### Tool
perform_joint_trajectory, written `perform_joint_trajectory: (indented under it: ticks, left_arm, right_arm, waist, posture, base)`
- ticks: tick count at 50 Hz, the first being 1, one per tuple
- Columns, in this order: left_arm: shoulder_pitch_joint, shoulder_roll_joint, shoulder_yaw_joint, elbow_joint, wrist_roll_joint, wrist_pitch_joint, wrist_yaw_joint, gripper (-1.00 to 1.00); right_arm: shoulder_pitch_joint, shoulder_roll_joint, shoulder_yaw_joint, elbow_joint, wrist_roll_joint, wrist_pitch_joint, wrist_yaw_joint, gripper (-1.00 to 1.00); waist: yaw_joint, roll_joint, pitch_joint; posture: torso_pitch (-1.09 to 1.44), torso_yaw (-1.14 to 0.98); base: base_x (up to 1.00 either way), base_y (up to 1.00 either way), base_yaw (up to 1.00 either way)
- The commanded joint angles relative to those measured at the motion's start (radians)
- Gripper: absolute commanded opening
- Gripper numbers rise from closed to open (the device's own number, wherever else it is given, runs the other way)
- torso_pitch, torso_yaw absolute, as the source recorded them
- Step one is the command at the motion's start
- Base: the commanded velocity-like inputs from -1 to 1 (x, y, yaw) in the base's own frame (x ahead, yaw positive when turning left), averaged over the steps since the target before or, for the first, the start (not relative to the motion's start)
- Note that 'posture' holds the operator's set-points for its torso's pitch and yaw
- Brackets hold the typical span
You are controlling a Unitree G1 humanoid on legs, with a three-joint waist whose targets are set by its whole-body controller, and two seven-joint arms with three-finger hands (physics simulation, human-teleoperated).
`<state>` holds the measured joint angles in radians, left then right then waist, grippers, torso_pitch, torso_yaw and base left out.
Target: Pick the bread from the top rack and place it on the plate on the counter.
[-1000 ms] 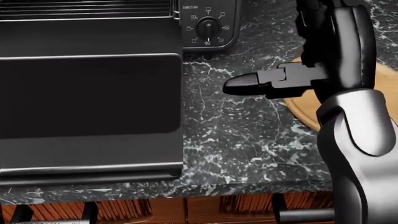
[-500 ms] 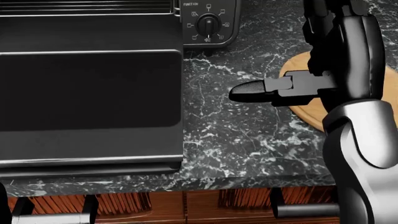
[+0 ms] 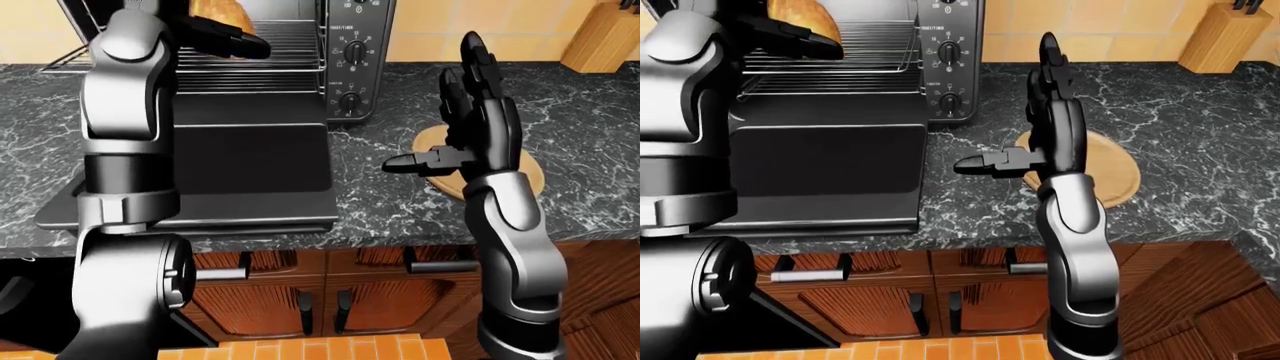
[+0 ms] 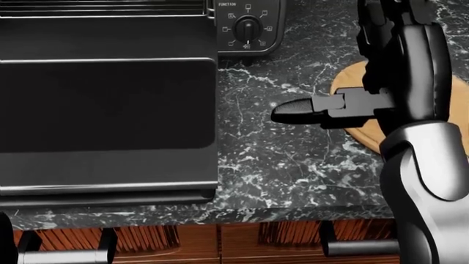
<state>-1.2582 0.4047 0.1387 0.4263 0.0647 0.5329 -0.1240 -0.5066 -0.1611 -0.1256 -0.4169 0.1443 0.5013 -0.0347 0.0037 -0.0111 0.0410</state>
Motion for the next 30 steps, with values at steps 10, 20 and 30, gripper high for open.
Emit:
perform_joint_trajectory:
  ticks: [10,20,30]
  left_arm:
    - [-0.014,0.012,0.009,-0.039,-0.005,-0.033,0.004,1.0]
    - [-0.012,0.016,0.008,-0.055,-0.006,-0.016,-0.003,0.55]
    - [-0.018,0.011,0.005,-0.034,0.001,-0.025,-0.002,0.11]
  right_arm:
    - [-0.013,-0.003,-0.007,-0.034,-0.003,-0.038,-0.002,1.0]
    - [-0.009,-0.004,-0.01,-0.036,0.0,-0.04,-0.001,1.0]
    - [-0.019,-0.006,-0.01,-0.023,0.003,-0.044,-0.002,1.0]
  waist:
    - [-0.001,0.004,-0.03]
    - [-0.002,0.003,-0.03]
    - [-0.001,0.003,-0.03]
  posture:
    - [0.0,0.0]
    - [0.0,0.0]
    - [0.0,0.0]
  base:
    - [0.0,0.0,0.0]
    - [0.0,0.0,0.0]
    - [0.0,0.0,0.0]
